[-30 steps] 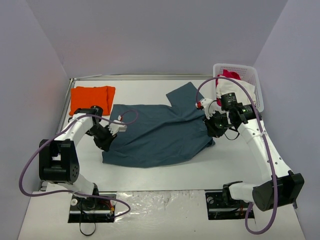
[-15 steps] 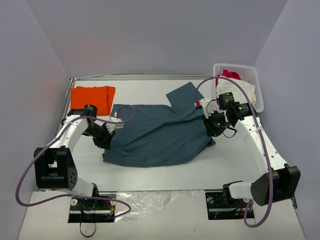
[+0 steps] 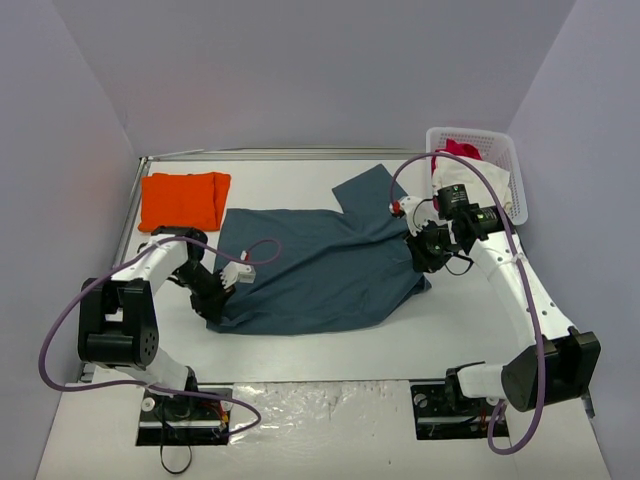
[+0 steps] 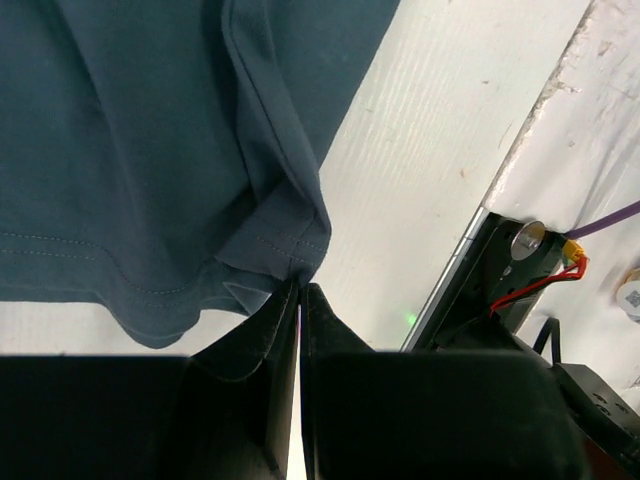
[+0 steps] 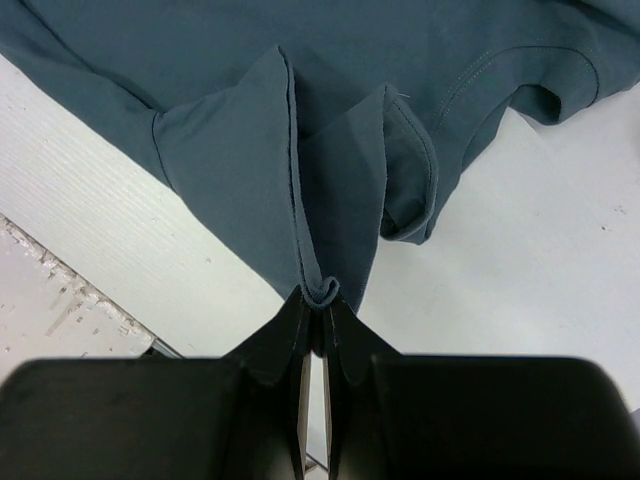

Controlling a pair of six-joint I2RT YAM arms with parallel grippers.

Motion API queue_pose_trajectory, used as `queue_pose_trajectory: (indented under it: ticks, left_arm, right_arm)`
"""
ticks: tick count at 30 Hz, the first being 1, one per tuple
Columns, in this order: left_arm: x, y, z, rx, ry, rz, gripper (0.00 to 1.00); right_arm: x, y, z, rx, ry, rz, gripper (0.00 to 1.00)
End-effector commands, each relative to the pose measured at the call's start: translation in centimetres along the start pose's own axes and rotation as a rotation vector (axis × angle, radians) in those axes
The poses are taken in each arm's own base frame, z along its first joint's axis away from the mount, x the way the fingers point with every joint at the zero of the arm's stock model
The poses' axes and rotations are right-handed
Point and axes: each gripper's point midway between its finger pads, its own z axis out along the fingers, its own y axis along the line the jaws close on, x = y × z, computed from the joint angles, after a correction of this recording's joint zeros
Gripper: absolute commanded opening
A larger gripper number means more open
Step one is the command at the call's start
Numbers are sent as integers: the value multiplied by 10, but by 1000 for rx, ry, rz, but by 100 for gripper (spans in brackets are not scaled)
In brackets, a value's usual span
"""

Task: Fold and stack the t-shirts
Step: Flatten out the tshirt

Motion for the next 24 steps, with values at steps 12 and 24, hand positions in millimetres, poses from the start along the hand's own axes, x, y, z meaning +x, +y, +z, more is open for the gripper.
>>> queue_pose_trajectory:
  ticks: [12,24]
  left_arm:
    - [-12,1,14,23,-24,33,53]
    - [-23,6,24,-35,-17,10,2]
  right_arm:
    - [12,3,4,-18,26,25,0]
    - [12,4,1,-16,19,23,0]
